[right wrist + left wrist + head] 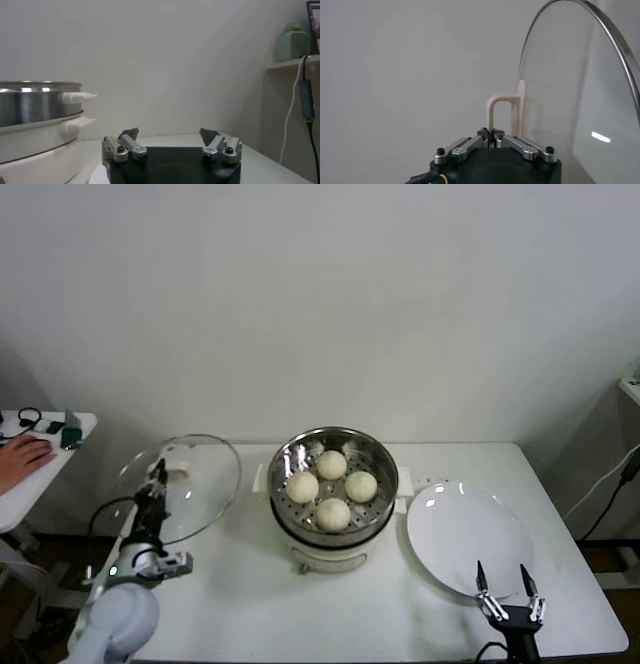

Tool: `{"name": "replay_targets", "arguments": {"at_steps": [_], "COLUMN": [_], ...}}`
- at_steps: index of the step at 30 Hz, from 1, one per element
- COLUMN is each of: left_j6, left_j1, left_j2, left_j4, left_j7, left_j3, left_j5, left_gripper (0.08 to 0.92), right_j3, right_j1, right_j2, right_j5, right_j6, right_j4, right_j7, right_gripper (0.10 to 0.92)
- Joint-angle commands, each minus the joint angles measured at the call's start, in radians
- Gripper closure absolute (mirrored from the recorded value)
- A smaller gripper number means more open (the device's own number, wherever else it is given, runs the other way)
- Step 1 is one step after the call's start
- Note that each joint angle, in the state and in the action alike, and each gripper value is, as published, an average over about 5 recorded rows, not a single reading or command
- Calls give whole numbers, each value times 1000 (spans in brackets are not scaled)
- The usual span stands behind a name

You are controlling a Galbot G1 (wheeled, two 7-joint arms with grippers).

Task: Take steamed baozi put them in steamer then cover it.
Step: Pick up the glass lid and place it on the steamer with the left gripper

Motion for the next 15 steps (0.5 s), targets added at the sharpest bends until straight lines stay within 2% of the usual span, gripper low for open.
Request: {"name": "replay_targets", "arguments": {"at_steps": [1,8,15], "left_j6": [307,386,388], "left_j1": [-136,-292,-338], "left_j2": [36,-98,-296], "left_j4": [-275,-197,-96], "left_j7": [225,351,413], "left_j3": [255,470,567], "left_j5": [47,249,451], "left_gripper": [864,864,864], "right_j3": [3,0,-3], "right_j1": [5,21,43], "right_j2": [1,-6,-8], "right_j5": [-23,-24,-21], "right_j6": [-8,-3,-4], "right_j4": [-4,-25,-37], "right_j7": [11,11,12], "right_gripper": [203,203,203]}}
